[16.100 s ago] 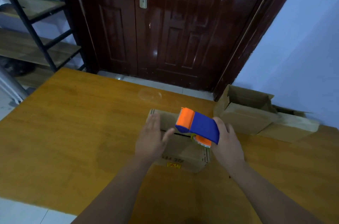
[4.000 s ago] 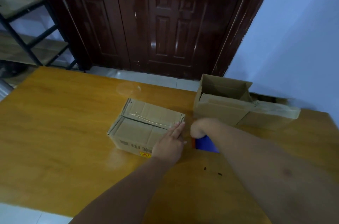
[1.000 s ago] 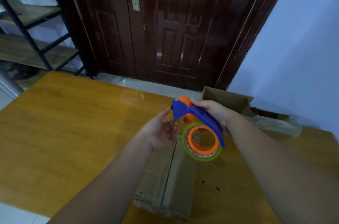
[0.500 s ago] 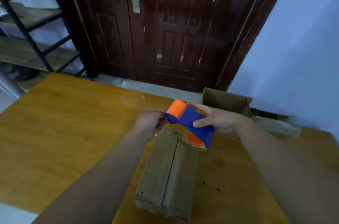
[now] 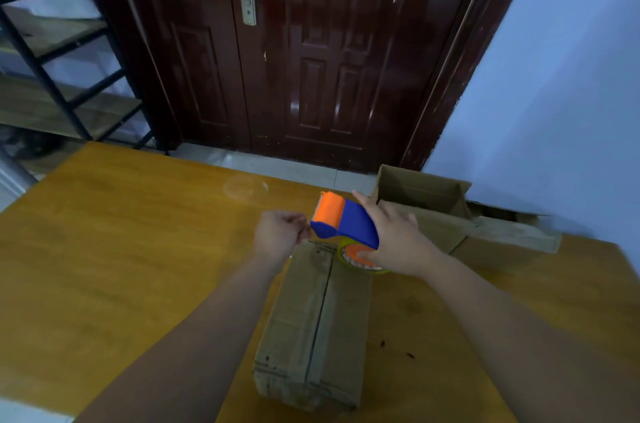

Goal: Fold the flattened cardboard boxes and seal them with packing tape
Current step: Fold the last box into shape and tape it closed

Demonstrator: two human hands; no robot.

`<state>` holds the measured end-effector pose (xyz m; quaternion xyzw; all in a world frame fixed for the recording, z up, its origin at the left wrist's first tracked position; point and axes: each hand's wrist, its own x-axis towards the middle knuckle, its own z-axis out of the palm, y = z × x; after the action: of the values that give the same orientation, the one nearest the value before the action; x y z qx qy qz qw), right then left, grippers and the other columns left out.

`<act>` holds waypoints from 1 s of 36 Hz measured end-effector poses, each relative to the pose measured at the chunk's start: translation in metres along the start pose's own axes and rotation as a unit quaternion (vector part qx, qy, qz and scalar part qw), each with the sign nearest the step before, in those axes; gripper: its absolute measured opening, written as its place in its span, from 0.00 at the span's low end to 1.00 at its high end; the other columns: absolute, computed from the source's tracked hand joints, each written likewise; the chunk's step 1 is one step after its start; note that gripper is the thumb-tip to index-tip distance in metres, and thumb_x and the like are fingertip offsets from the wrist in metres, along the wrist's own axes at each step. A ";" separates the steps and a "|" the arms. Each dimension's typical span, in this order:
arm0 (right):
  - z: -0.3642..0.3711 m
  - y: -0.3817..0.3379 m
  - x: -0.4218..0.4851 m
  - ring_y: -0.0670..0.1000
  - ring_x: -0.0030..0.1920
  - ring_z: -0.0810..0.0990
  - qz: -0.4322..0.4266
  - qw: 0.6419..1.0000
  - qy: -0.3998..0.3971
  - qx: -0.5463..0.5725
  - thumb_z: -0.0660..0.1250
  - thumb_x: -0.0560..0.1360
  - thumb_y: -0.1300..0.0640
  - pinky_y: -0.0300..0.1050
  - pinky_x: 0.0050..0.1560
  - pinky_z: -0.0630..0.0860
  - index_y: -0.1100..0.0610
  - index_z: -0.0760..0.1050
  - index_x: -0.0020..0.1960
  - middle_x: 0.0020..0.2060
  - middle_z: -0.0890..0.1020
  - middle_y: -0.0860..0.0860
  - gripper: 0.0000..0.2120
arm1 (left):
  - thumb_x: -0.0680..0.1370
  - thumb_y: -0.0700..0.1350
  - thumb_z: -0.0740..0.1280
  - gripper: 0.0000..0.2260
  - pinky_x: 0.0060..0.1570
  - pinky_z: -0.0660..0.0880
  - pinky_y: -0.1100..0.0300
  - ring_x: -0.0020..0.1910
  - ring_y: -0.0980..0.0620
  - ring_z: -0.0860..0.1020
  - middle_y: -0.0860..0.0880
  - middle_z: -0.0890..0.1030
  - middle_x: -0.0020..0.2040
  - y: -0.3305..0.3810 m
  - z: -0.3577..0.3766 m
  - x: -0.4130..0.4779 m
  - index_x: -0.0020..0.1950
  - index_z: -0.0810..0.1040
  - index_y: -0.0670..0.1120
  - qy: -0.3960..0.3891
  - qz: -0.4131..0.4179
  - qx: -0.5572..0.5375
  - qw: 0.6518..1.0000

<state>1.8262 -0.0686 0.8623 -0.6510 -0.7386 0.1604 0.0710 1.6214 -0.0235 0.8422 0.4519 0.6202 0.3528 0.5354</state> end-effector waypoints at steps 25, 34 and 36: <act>0.012 0.028 -0.040 0.47 0.47 0.75 0.073 0.970 0.193 0.129 0.74 0.71 0.55 0.44 0.43 0.74 0.51 0.65 0.63 0.53 0.74 0.48 0.25 | 0.79 0.42 0.66 0.10 0.38 0.77 0.59 0.34 0.56 0.81 0.51 0.82 0.33 0.008 -0.028 -0.007 0.38 0.80 0.47 0.086 0.104 0.032 0.990; 0.000 0.033 -0.046 0.45 0.42 0.74 0.060 0.966 0.173 0.182 0.73 0.70 0.64 0.41 0.36 0.72 0.48 0.64 0.57 0.46 0.73 0.46 0.24 | 0.78 0.40 0.67 0.04 0.42 0.76 0.59 0.38 0.51 0.81 0.46 0.82 0.39 -0.008 -0.033 -0.007 0.47 0.80 0.39 0.031 0.047 -0.040 0.998; 0.003 0.034 -0.051 0.45 0.44 0.75 0.064 0.967 0.166 0.180 0.73 0.69 0.64 0.39 0.38 0.71 0.47 0.64 0.58 0.47 0.73 0.45 0.26 | 0.79 0.40 0.67 0.04 0.45 0.77 0.55 0.38 0.50 0.81 0.45 0.82 0.39 -0.013 -0.029 -0.006 0.47 0.80 0.40 0.017 0.040 -0.026 0.999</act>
<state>1.8647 -0.1153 0.8538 -0.6910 -0.6321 0.1847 0.2981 1.5907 -0.0320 0.8369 0.4560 0.6015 0.3977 0.5217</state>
